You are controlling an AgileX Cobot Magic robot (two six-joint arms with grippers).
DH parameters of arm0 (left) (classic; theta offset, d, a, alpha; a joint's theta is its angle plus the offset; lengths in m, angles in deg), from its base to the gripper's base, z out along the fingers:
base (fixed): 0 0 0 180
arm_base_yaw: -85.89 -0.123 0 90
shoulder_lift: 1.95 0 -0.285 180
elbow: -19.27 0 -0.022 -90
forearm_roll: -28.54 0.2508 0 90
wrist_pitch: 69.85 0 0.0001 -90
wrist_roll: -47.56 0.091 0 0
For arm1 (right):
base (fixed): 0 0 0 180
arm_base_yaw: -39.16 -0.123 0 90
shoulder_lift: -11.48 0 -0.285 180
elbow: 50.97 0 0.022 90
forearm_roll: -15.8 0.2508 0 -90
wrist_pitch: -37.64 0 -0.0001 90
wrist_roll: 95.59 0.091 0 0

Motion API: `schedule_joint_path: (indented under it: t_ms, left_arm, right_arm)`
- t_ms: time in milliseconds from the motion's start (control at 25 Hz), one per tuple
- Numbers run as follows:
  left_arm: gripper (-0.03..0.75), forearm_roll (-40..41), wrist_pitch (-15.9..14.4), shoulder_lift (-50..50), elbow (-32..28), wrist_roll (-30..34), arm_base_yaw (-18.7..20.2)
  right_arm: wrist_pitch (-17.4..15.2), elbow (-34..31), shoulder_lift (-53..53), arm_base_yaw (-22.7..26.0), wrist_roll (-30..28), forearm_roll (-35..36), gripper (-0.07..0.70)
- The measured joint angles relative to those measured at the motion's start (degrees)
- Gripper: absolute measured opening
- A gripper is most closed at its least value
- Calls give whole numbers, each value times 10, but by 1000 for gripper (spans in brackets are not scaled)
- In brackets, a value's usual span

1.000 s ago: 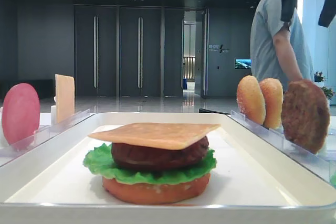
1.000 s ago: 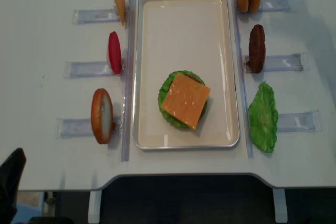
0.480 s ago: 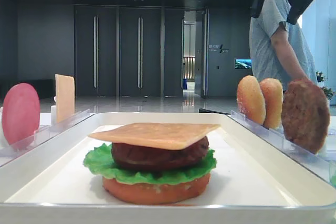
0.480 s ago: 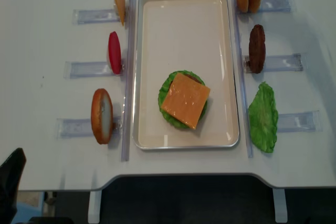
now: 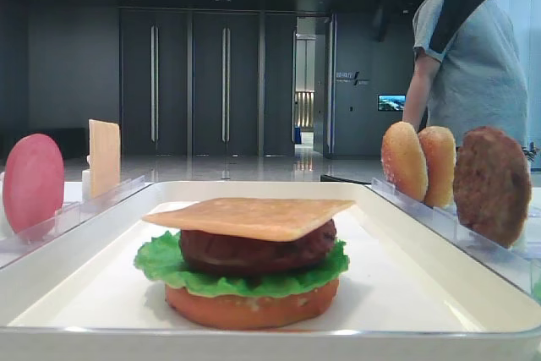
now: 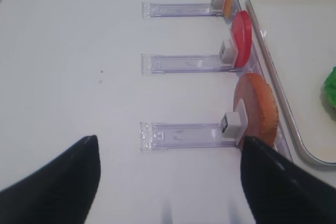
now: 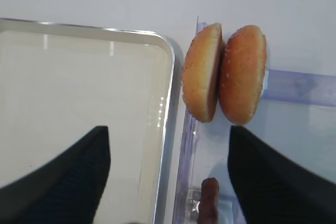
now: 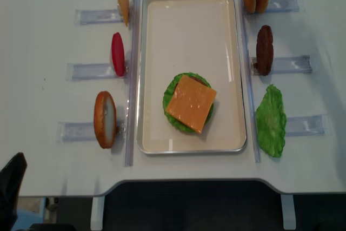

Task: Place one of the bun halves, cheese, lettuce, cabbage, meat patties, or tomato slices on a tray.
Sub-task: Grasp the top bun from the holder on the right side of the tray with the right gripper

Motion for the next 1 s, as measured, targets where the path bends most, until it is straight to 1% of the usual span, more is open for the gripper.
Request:
schedule_joint_path:
  t_ms: [280, 640, 840, 1000]
  left_arm:
    - [641, 0, 0, 0, 0, 0, 0]
    - [641, 0, 0, 0, 0, 0, 0]
    - [641, 0, 0, 0, 0, 0, 0]
    - [641, 0, 0, 0, 0, 0, 0]
  right_arm:
    - [16, 0, 18, -8, 3, -2, 465]
    - [54, 0, 29, -8, 5, -17, 465]
    - [59, 0, 31, -8, -2, -29, 467]
    - [69, 0, 31, -8, -4, -29, 467]
